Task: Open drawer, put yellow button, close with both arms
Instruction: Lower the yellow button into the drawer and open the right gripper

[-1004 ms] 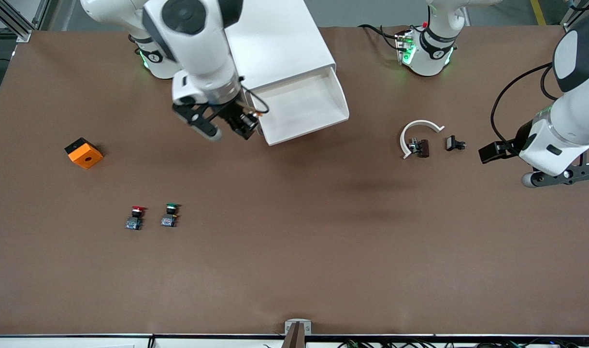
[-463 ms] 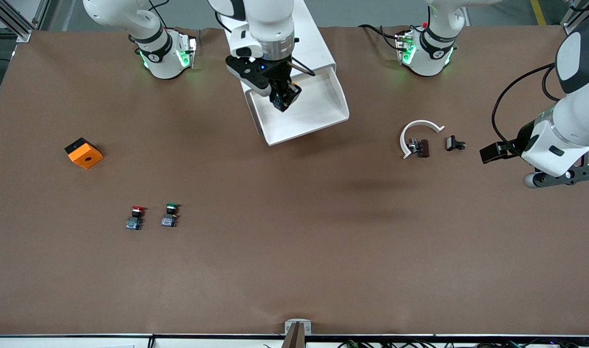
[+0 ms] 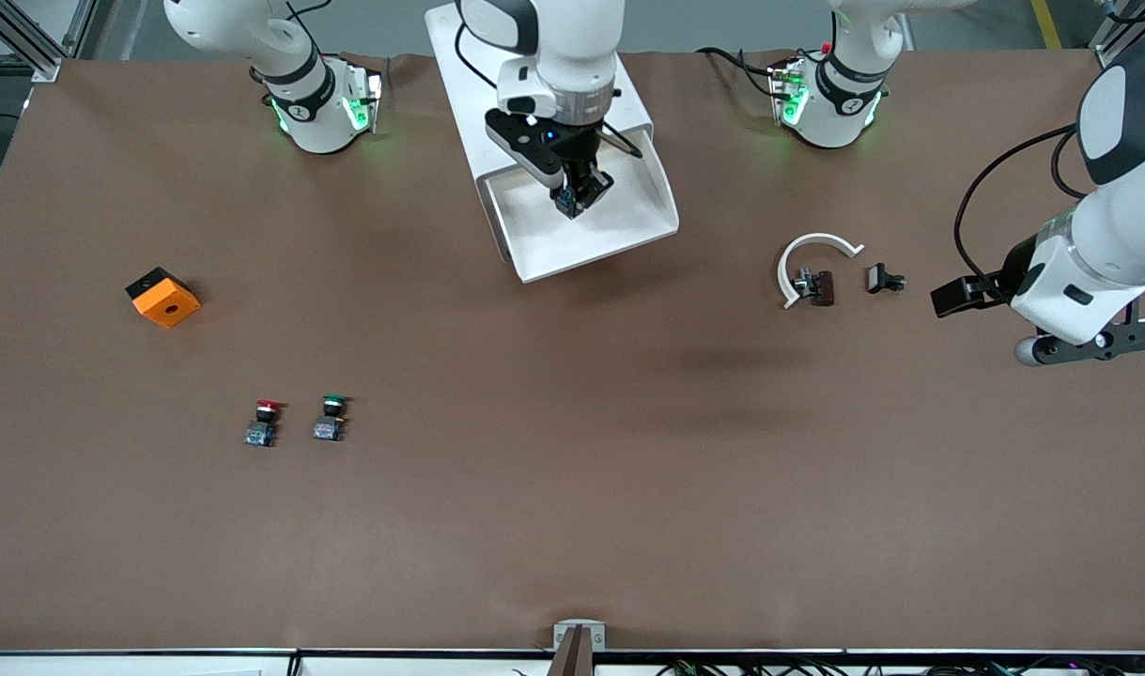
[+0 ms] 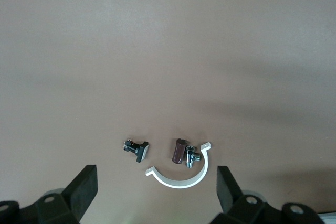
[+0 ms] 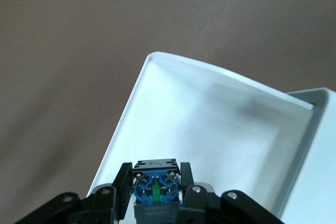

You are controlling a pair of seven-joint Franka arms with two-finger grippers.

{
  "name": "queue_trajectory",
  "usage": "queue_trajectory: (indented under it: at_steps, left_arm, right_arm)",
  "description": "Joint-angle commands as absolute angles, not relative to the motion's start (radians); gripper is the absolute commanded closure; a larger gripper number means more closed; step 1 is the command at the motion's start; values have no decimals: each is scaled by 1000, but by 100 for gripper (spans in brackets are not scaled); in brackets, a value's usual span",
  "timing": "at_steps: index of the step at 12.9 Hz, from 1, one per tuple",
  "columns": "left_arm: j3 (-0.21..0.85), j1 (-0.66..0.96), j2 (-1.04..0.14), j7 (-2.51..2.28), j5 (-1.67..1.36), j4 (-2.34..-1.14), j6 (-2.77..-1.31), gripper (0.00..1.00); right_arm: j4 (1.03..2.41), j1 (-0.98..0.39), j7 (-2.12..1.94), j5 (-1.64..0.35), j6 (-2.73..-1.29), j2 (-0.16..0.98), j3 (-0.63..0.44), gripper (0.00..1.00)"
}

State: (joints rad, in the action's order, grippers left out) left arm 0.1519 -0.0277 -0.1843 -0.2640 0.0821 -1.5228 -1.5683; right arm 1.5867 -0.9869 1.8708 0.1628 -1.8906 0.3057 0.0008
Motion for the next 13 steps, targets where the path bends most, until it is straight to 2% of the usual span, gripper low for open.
queue_trajectory:
  at_steps: [1,8,13]
  left_arm:
    - [155,-38,-170,-245,64,-1540,-1588,0]
    - [155,-37,-179,-247,64,-1549,-1588,0]
    - [158,14,-256,-265,80,-1526,-1603,0]
  right_arm:
    - [1502,-1003,1895,186,-1873,363,-11,100]
    - [1502,-1043,1904,176,-1879,397,-9,100]
    - [1502,-1058,1905,184,-1881,428,-9,100]
